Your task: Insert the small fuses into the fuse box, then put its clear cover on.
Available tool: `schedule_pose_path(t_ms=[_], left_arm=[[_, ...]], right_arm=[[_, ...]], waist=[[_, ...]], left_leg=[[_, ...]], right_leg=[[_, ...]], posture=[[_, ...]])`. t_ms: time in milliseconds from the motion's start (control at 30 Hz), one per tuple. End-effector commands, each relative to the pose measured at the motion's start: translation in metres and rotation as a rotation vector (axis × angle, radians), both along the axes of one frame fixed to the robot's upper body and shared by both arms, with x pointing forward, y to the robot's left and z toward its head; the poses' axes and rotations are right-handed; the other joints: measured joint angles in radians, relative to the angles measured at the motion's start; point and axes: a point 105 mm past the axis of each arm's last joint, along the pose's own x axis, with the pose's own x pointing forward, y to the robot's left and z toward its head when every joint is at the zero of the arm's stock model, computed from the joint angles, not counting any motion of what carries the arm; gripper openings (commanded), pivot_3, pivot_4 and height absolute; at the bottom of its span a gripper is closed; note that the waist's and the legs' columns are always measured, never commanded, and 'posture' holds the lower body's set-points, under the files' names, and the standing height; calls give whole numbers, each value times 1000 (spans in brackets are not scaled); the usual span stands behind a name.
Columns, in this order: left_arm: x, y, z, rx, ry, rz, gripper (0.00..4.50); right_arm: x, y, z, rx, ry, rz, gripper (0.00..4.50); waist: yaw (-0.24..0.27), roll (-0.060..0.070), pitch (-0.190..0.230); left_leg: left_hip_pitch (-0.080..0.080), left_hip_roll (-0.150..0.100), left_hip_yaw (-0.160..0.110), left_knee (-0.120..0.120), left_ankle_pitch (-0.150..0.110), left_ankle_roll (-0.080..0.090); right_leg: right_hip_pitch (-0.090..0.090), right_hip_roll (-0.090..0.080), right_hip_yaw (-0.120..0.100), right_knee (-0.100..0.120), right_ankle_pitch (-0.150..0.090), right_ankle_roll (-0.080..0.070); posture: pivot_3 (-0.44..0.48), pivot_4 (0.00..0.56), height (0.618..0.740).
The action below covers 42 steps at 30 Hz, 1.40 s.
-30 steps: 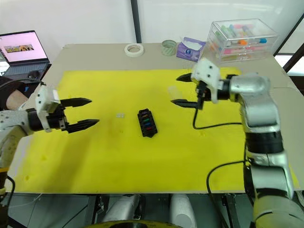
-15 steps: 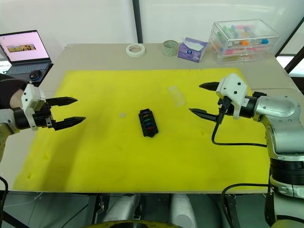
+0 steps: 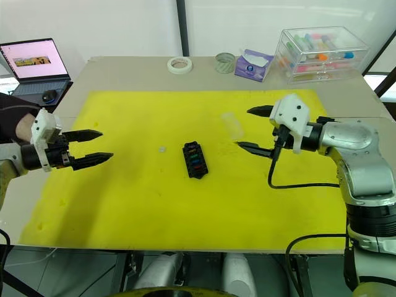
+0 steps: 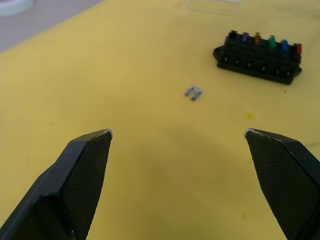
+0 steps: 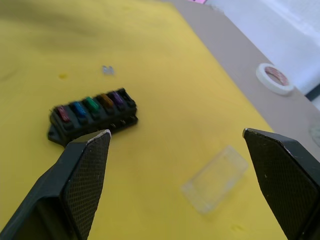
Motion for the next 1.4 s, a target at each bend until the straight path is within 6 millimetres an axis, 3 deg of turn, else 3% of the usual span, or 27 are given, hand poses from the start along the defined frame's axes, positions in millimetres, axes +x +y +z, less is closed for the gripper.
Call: schedule_pose_path(t_ms=[33,133,200,467,600,1067,1400], left_arm=[[-4,-6,30,-254,171,52,4500],[-9,-7,14,-321,481,107,4500],[-5,-6,15,-412,582,137,4500],[20,-26,12,-653,802,77,4500],[23,-44,-6,-635,910,47,4500],[42,-80,-27,-627,910,10,4500],[58,-85,-39,-652,910,60,4500]], right_arm=[[-12,30,21,36,-45,98,4487],[-16,53,21,41,-53,157,4487],[-16,65,20,37,-63,175,4487],[-10,100,23,-18,-80,195,4487],[-1,109,22,-21,-122,171,4487],[3,110,14,-6,-113,133,4487],[4,111,18,10,-112,121,4487]], waist=[[0,0,0],[-4,0,0],[-4,-1,0],[-3,-1,0],[-6,-2,-1],[-18,-2,-1],[-27,-2,-1]], left_leg=[[0,0,0,0,0,0],[0,0,0,1,0,0],[1,0,0,1,0,0],[0,-1,0,2,0,0],[0,-1,-1,2,0,0],[0,-1,-1,2,0,0],[0,-1,-1,2,0,0]], right_leg=[[0,0,0,0,0,0],[0,0,0,2,0,0],[0,1,0,2,0,0],[-2,1,-1,4,0,0],[-2,0,0,5,0,0],[-3,0,0,6,0,0],[-4,0,0,7,0,0]], posture=[[0,150,740],[0,150,740],[0,150,740],[0,150,740],[0,150,740],[0,150,740],[0,150,740]])
